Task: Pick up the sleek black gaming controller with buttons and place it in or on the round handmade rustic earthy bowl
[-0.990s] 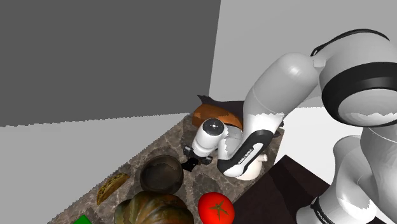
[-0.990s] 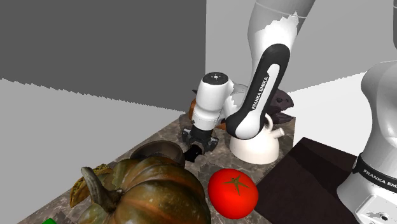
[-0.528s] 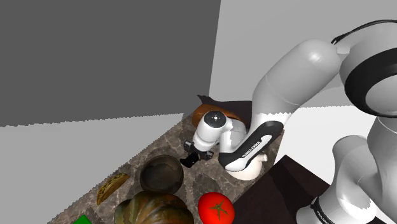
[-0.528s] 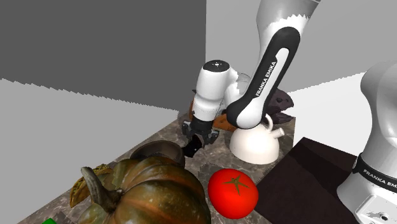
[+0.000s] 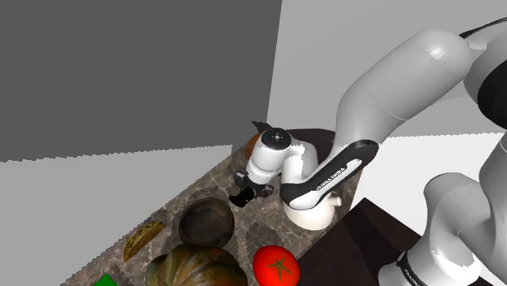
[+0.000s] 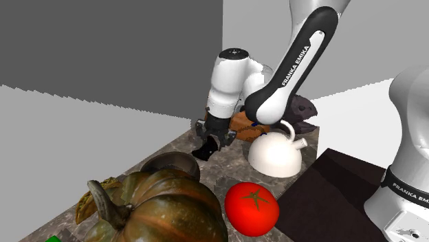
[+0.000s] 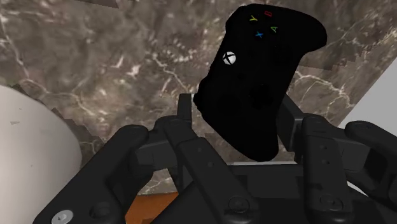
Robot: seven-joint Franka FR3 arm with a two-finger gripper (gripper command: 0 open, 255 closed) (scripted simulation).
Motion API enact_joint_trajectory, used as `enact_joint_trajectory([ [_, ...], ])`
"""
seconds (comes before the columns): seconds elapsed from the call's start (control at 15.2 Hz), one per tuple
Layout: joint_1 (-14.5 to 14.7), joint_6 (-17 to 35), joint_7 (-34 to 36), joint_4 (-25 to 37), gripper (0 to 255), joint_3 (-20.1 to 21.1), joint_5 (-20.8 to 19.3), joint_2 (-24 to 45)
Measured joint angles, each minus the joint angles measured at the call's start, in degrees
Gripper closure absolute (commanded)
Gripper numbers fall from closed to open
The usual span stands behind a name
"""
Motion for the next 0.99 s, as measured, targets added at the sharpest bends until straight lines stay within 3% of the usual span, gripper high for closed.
enact_joint_trajectory([
  [0.99, 1.58, -12.89, -1.2, 0.96, 255, -1.09, -2.74, -12.62],
])
